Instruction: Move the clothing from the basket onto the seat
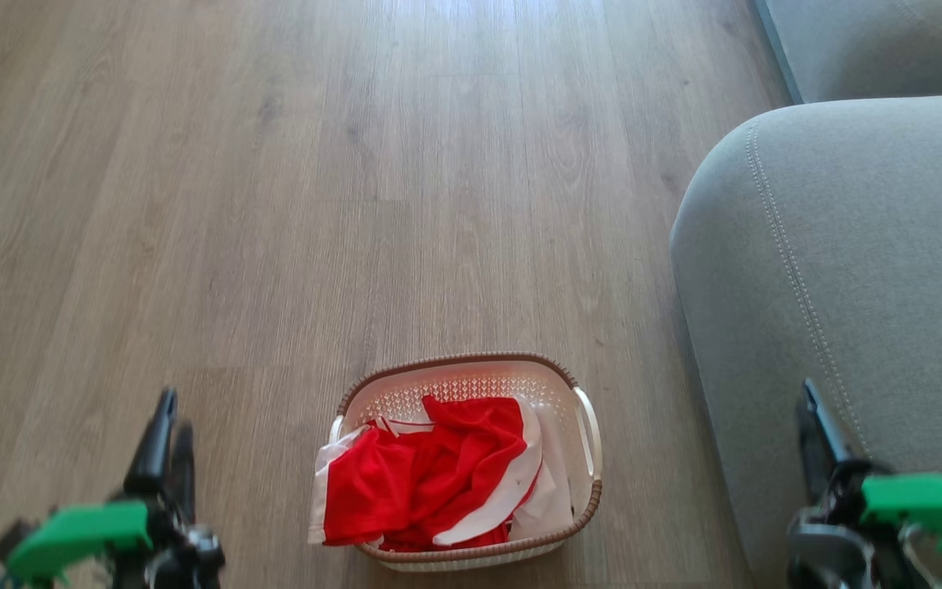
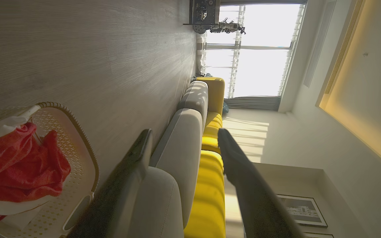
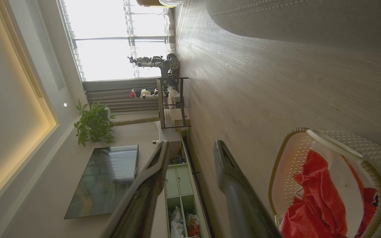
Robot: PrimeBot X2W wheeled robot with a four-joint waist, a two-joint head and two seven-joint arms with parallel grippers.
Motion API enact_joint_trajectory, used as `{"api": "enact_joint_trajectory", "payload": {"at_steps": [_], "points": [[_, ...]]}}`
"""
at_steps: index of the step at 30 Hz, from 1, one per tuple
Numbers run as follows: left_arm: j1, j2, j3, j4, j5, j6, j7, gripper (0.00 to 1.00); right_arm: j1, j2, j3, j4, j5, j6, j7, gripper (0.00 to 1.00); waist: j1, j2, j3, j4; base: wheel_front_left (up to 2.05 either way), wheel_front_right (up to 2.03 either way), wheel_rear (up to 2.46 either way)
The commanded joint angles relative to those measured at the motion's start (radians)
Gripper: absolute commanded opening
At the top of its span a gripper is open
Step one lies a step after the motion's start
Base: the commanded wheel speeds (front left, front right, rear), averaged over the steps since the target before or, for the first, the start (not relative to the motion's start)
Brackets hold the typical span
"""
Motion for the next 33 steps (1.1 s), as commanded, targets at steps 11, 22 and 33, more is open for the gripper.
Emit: {"api": "enact_joint_trajectory", "payload": {"at_steps": [11, 22, 33], "points": [[-0.002, 0.001, -0.008, -0.034, 0.005, -0.001, -0.03, 1.0, -0.003, -0.001, 0.035, -0.041, -0.019, 0.001, -0.033, 1.0, 0.0, 0.0, 0.0, 0.003, 0.0, 0.0, 0.0], [-0.004, 0.009, -0.022, -0.068, 0.044, -0.001, -0.06, 1.0, -0.008, -0.005, 0.065, -0.08, -0.071, 0.001, -0.062, 1.0, 0.0, 0.0, 0.001, 0.006, 0.0, 0.0, 0.0], [-0.005, 0.012, -0.03, -0.108, 0.14, -0.002, -0.094, 1.0, -0.016, -0.017, 0.101, -0.12, -0.181, 0.002, -0.094, 1.0, 0.0, 0.0, 0.002, 0.011, 0.0, 0.0, 0.0]]}}
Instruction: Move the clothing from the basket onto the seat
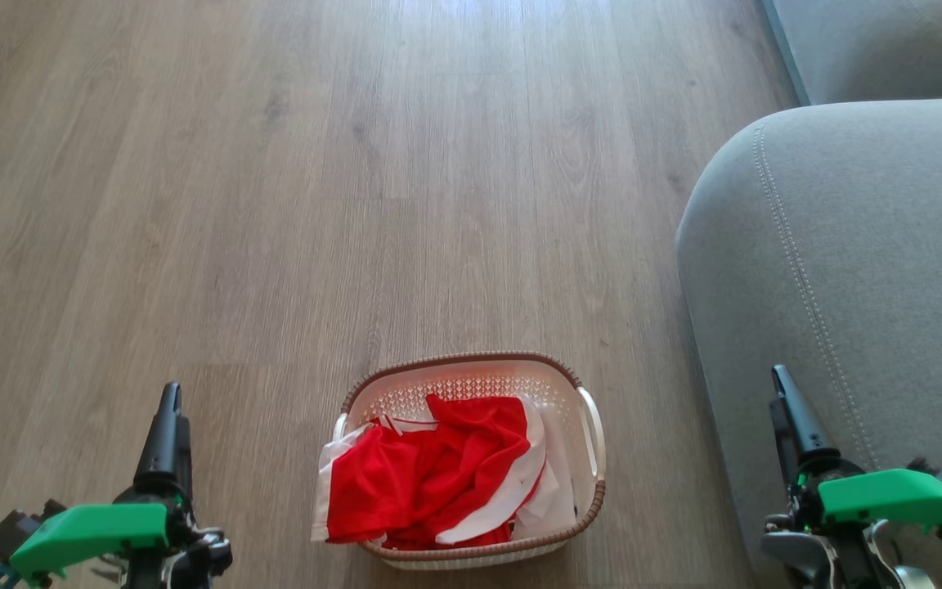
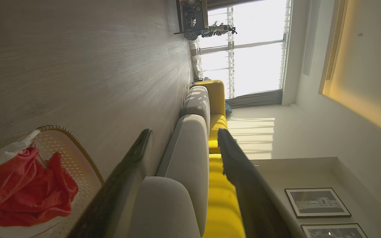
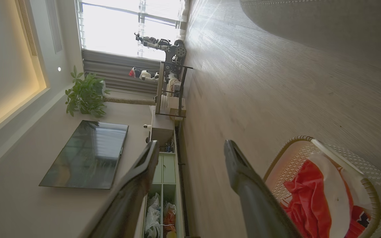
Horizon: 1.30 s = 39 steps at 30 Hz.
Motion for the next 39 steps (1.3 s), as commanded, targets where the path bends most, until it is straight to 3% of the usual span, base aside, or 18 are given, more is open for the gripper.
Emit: {"api": "enact_joint_trajectory", "payload": {"at_steps": [1, 15, 28, 39], "points": [[-0.042, 0.018, 0.004, -0.046, 0.019, -0.002, -0.008, 1.0, -0.054, -0.019, 0.009, -0.046, -0.019, 0.003, -0.015, 1.0, 0.0, -0.0001, 0.0, 0.0, 0.0, 0.0, 0.0], [-0.041, 0.017, -0.001, -0.09, 0.243, -0.001, -0.049, 1.0, -0.062, -0.037, 0.053, -0.091, -0.232, 0.004, -0.056, 1.0, 0.0, -0.0001, 0.003, 0.008, 0.0, 0.0, 0.0], [-0.036, 0.042, -0.032, -0.118, 0.52, 0.006, -0.087, 1.0, -0.064, -0.049, 0.087, -0.111, -0.463, 0.005, -0.094, 1.0, 0.0, -0.0001, 0.002, 0.012, 0.0, 0.0, 0.0], [-0.03, 0.043, -0.045, -0.137, 0.676, 0.02, -0.116, 1.0, -0.067, -0.053, 0.114, -0.103, -0.606, 0.006, -0.124, 1.0, 0.0, -0.0001, 0.0, 0.013, 0.0, 0.0, 0.0]]}}
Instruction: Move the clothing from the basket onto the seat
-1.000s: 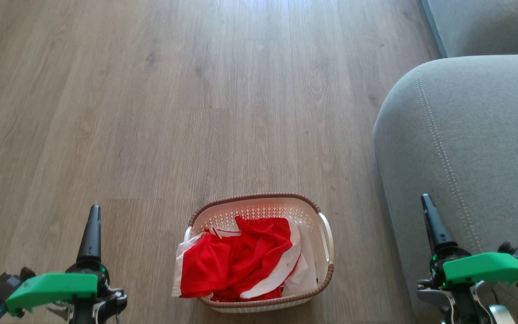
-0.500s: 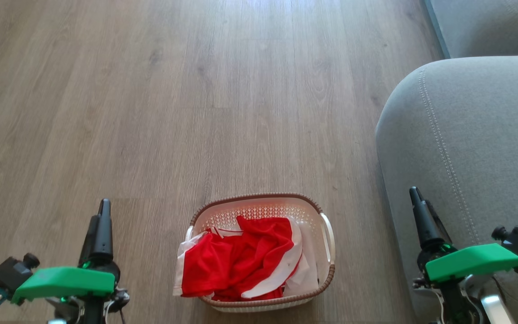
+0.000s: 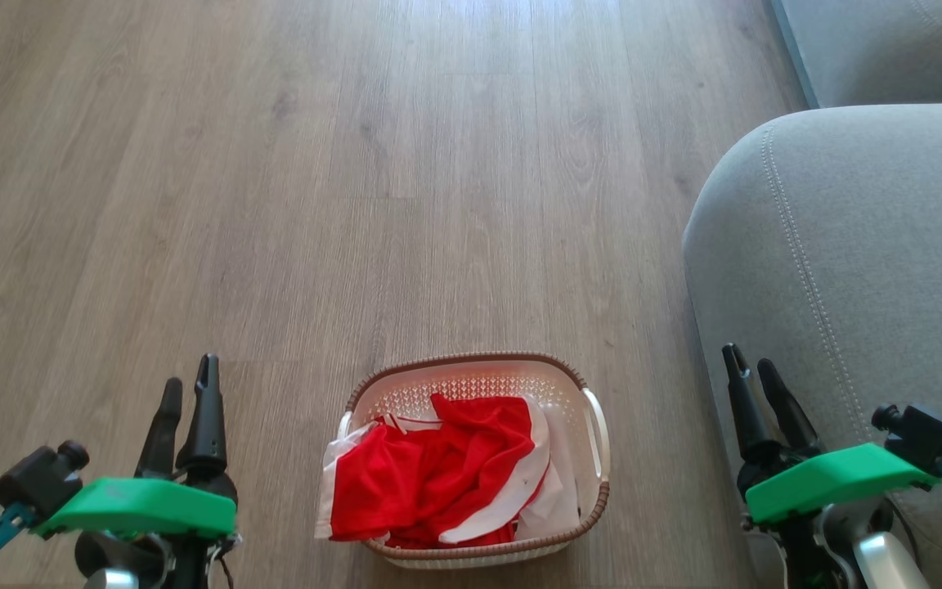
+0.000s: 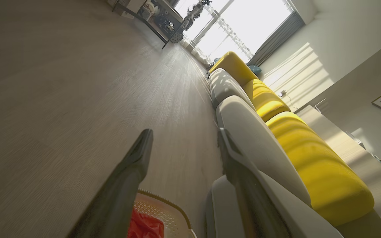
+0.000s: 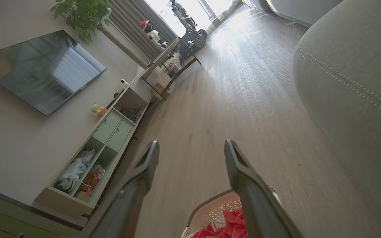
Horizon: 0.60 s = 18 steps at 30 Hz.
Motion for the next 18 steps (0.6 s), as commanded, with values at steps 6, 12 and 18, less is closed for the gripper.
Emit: {"api": "enact_joint_trajectory", "payload": {"at_steps": [6, 12, 18], "points": [[-0.03, 0.018, 0.016, -0.052, 0.094, 0.006, -0.027, 1.0, -0.051, -0.019, 0.029, -0.043, -0.101, 0.005, -0.029, 1.0, 0.0, -0.0001, 0.001, 0.001, 0.0, 0.0, 0.0], [-0.03, 0.019, 0.013, -0.062, 0.163, 0.005, -0.045, 1.0, -0.053, -0.016, 0.038, -0.056, -0.171, 0.006, -0.046, 1.0, 0.0, -0.0001, 0.004, 0.004, 0.0, 0.0, 0.0], [-0.03, 0.019, 0.01, -0.077, 0.245, 0.004, -0.065, 1.0, -0.056, -0.017, 0.05, -0.073, -0.25, 0.006, -0.067, 1.0, 0.0, -0.0001, 0.007, 0.006, 0.0, 0.0, 0.0]]}}
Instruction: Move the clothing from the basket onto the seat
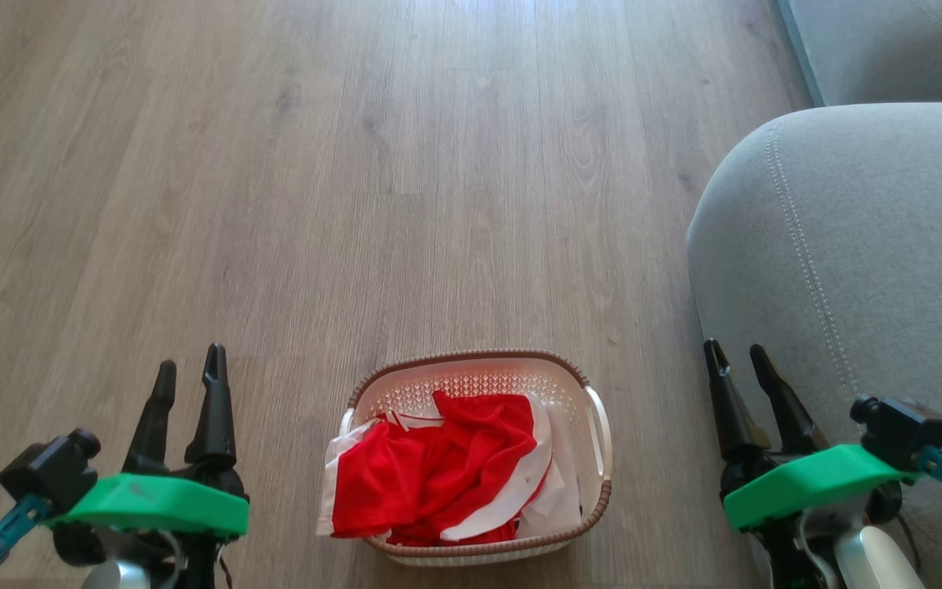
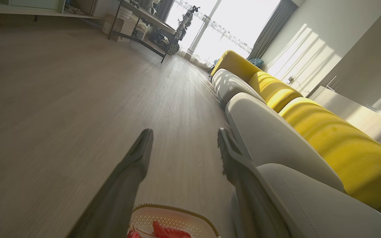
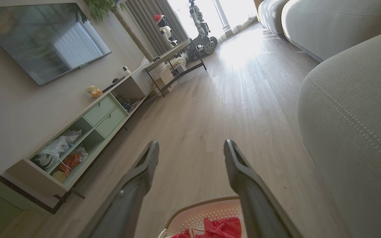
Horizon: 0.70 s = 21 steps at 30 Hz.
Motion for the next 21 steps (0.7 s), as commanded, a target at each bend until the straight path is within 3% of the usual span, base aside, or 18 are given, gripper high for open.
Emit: {"api": "enact_joint_trajectory", "payload": {"at_steps": [1, 21], "points": [[-0.03, 0.019, 0.015, -0.045, 0.033, 0.003, -0.015, 1.0, -0.056, -0.016, 0.021, -0.047, -0.032, 0.006, -0.017, 1.0, 0.0, 0.0, 0.0, 0.0, 0.0, 0.0, 0.0], [-0.029, 0.019, 0.008, -0.088, 0.258, 0.0, -0.071, 1.0, -0.062, -0.024, 0.064, -0.086, -0.246, 0.007, -0.073, 1.0, 0.0, 0.0, 0.009, 0.007, 0.0, 0.0, 0.0]]}}
